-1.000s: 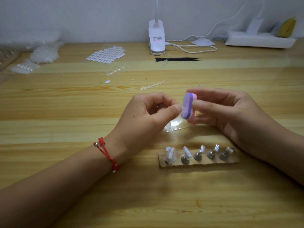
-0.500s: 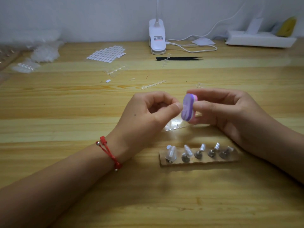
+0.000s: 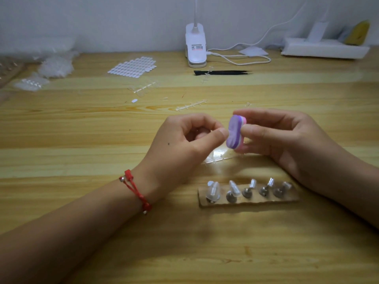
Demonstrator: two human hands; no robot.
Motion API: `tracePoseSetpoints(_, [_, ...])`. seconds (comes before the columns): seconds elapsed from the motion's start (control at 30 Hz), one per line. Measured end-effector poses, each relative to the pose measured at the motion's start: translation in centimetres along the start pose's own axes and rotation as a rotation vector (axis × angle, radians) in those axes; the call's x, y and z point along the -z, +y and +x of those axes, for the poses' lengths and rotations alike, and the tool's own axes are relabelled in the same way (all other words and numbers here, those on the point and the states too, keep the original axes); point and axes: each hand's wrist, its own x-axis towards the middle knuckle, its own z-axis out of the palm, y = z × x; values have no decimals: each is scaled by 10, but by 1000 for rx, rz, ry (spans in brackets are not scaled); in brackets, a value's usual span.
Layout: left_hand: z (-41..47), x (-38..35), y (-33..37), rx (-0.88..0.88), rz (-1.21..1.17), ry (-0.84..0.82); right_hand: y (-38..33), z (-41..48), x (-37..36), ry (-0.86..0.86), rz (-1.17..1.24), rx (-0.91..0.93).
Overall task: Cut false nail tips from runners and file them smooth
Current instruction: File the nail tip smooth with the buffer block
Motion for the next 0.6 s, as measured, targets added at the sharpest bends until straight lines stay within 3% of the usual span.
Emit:
tracePoseSetpoints(0.17, [0,0,0,-7,-12,23,0,-1,-1,-48,-51,-12])
tracePoseSetpoints(0.3, [0,0,-1,-2,-8,8,0,0,1,16,37,-4])
tracePoseSetpoints(0.4, [0,1,-2,-17,-8,39,-1,-2,-1,-59,-74,-29])
tracePoseSetpoints(0.53, [-2,-1,-1,-59,74,6,-2,1,1,23,65,-10])
tracePoseSetpoints(0.6, [-1,0,-1,-71,55,35,-2,0,0,-21,29,-26])
